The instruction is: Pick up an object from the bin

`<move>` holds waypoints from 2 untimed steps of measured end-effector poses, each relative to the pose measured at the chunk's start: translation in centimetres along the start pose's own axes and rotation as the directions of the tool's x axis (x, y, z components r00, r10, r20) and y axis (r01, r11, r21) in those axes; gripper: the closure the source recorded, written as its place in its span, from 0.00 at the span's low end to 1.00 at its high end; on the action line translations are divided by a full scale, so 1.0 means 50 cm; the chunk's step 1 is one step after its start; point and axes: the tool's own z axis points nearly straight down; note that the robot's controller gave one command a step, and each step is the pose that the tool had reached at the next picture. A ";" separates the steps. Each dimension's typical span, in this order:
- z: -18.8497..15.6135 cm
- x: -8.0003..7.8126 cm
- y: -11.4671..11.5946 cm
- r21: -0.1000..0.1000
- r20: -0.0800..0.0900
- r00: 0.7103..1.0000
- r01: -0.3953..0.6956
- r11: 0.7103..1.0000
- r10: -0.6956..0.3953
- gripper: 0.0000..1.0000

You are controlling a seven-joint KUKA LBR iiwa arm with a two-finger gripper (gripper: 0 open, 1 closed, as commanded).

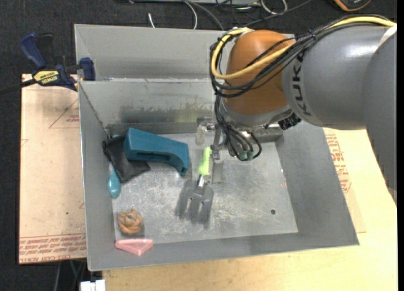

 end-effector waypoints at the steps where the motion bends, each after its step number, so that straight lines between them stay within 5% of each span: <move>1: -0.009 -0.003 -0.001 -0.001 0.007 1.000 -0.002 1.000 0.002 0.00; 2: 0.068 -0.061 -0.018 0.000 0.014 0.994 0.107 0.994 -0.107 0.00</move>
Offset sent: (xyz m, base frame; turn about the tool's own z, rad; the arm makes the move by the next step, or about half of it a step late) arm 0.0607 -0.0213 -0.0891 -0.2395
